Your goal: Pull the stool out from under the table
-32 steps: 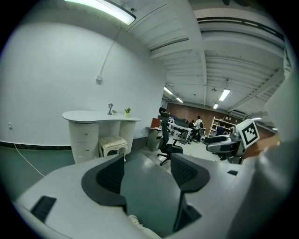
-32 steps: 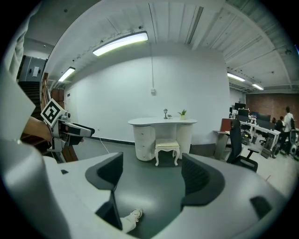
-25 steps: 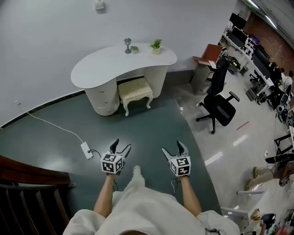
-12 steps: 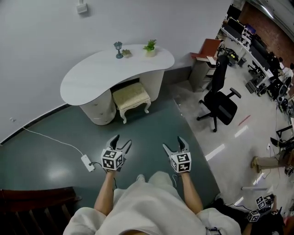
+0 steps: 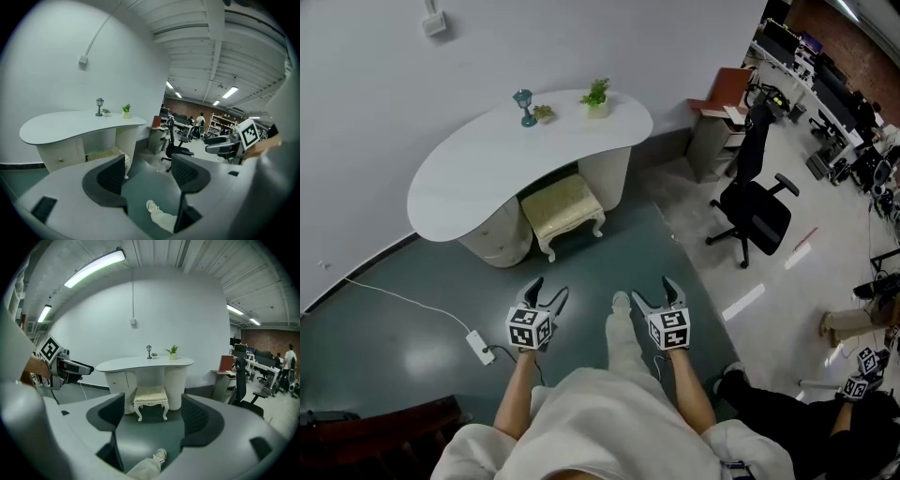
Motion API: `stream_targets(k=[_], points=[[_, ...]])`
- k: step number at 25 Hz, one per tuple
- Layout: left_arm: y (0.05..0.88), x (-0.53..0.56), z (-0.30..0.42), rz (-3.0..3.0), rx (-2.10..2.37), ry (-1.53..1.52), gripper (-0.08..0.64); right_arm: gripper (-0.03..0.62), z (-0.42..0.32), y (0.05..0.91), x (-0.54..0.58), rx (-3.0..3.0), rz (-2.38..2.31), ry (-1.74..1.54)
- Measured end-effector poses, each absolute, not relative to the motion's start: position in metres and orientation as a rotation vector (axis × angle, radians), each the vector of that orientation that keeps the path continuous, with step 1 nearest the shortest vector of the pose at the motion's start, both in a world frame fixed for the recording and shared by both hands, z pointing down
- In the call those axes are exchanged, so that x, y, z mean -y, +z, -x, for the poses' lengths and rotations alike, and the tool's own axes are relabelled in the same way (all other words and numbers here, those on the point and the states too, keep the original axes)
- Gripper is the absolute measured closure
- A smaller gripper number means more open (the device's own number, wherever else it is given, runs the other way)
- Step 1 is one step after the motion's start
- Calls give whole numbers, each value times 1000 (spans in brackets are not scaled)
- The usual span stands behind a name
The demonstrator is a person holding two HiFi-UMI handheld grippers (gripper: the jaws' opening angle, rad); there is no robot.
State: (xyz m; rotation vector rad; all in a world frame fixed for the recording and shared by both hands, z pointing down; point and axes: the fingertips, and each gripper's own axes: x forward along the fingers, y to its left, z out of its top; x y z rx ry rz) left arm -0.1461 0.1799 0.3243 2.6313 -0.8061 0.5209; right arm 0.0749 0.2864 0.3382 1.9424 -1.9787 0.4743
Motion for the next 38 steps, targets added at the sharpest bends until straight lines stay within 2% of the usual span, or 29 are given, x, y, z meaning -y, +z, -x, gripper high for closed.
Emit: stream_targets(k=[15,21,26,38], points=[[313,-31,11,-2544,904,558,272,233,-216,322,-117,2055,-1828,484],[320,16,-15,-2484,978,555,272,233,-249,331,-61,2090,-1742,506],[335,26,-6,-2385,1074,556,272,233,-248,351,-21,2146,-1595,529],[415,49,92,-2150,1236,561,272,233,-171,423,73,2208,-1337,549]])
